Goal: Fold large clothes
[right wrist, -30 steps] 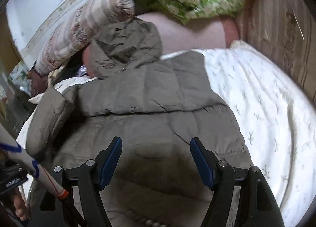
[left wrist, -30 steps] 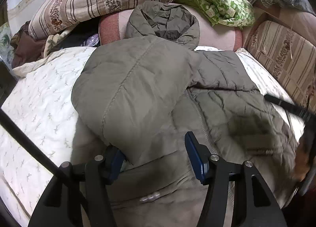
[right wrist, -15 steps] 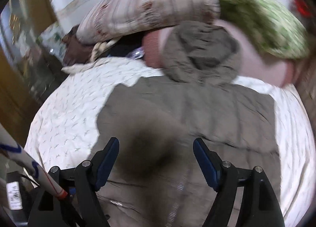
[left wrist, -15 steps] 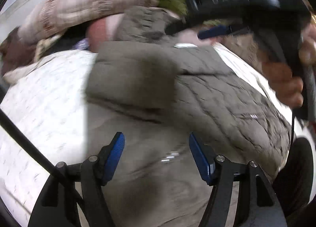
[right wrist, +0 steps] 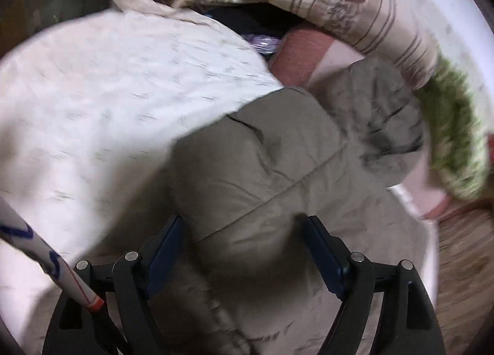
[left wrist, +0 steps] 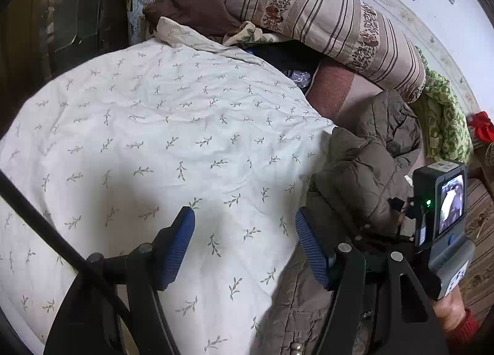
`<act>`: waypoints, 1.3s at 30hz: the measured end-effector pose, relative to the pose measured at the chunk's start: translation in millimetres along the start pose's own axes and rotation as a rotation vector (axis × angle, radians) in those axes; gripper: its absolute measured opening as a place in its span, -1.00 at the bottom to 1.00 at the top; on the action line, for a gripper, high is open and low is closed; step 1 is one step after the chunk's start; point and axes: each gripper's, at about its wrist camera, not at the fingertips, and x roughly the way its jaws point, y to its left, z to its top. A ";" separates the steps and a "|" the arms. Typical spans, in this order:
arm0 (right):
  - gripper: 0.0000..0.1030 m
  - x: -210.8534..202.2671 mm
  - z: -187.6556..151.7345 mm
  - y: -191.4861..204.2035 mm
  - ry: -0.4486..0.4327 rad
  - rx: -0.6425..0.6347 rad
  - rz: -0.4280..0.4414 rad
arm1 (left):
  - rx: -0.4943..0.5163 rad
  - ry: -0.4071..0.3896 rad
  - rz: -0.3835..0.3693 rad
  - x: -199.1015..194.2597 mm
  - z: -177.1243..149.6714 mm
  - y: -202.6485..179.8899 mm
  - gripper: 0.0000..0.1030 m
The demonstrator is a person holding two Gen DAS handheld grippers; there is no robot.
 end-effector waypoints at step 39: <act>-0.21 64.0 -222.1 -393.5 0.073 1.052 0.124 | 0.169 0.109 0.029 69.1 -33.4 -110.2 0.29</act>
